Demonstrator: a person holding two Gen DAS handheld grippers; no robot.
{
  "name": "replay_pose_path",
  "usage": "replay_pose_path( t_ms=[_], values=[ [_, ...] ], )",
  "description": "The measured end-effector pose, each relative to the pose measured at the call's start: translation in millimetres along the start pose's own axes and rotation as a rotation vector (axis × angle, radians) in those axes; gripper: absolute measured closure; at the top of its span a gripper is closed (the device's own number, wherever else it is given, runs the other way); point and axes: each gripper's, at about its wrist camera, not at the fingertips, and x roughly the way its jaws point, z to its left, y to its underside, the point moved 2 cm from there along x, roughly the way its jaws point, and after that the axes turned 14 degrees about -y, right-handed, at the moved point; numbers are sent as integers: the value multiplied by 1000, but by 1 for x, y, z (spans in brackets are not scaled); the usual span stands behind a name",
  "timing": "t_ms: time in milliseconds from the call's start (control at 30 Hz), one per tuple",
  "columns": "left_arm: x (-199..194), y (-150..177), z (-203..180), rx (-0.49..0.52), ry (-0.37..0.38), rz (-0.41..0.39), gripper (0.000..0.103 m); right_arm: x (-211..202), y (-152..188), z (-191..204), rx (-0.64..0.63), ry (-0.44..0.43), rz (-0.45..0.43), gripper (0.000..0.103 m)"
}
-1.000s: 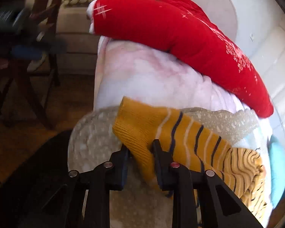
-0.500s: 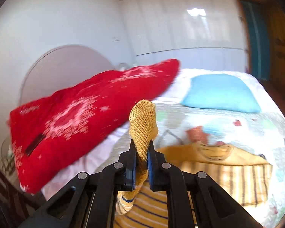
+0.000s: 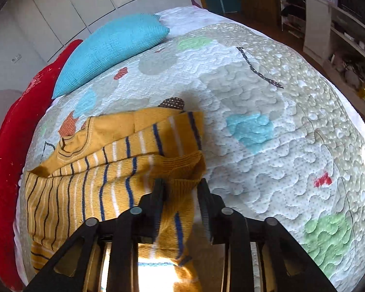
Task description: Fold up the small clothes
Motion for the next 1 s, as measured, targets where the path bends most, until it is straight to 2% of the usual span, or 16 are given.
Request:
replay_pose_path(
  t_ms=[100,200,267,300,367,400,433,467,500,633,700,800,833,867,933,1000],
  values=[
    [8,5,-24,71,9,23,24,-28,-6,-11,-102,75,-32,58],
    [12,9,-37,115,20,36,24,-68,-17,-21,-237,223,-67,49],
    [14,11,-43,125,28,39,24,-96,-22,-33,-349,405,-84,46],
    [15,11,-45,128,33,40,24,-108,-21,-37,-432,538,-95,40],
    [14,10,-48,133,48,40,24,-124,-14,-42,-661,882,-114,32],
    [13,9,-50,138,57,38,24,-130,-7,-45,-736,999,-122,32],
    [14,8,-53,147,69,35,24,-138,2,-48,-768,1030,-115,32],
    [16,8,-55,161,79,36,23,-146,12,-48,-750,953,-93,32],
    [19,9,-58,175,83,43,23,-154,22,-47,-701,818,-69,32],
    [34,18,-70,213,148,93,23,-163,87,-42,-417,141,43,32],
    [40,23,-75,227,182,110,24,-152,124,-40,-330,-63,95,32],
    [40,30,-79,229,257,111,24,-130,176,-35,-259,-214,164,32],
    [40,32,-80,221,299,127,30,-124,189,-34,-244,-251,178,32],
    [39,35,-81,211,339,146,39,-121,203,-30,-236,-273,170,30],
    [36,43,-85,206,400,175,43,-125,216,-26,-226,-302,114,30],
    [34,53,-91,211,427,183,43,-124,226,-23,-155,-438,132,30]
  ],
)
